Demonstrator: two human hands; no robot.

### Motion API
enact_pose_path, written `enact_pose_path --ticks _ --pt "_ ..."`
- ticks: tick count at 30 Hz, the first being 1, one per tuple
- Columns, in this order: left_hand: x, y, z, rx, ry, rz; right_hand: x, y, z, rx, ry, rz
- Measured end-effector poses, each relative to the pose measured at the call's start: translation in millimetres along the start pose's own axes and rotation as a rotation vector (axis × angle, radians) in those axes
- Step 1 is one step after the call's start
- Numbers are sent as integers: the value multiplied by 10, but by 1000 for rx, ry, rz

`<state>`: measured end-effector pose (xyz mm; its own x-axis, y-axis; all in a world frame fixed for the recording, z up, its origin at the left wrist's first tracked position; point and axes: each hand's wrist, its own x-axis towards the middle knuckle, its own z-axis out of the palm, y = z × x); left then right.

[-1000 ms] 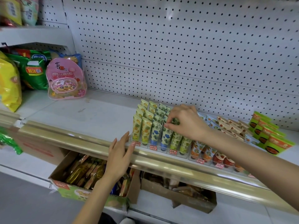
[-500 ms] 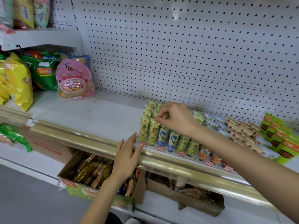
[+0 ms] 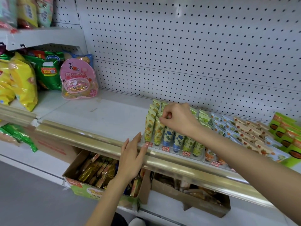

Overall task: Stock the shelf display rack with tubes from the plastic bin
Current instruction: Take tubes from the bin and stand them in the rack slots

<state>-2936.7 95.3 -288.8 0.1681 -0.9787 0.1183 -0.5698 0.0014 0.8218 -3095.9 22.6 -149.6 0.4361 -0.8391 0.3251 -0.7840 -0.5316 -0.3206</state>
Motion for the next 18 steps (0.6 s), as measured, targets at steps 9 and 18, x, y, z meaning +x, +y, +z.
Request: enact_pose_path --ticks 9,18 --pt "-8 15 -11 -5 1 2 20 9 13 -26 14 5" --pt "-24 51 -33 47 -9 29 10 52 16 21 28 26"
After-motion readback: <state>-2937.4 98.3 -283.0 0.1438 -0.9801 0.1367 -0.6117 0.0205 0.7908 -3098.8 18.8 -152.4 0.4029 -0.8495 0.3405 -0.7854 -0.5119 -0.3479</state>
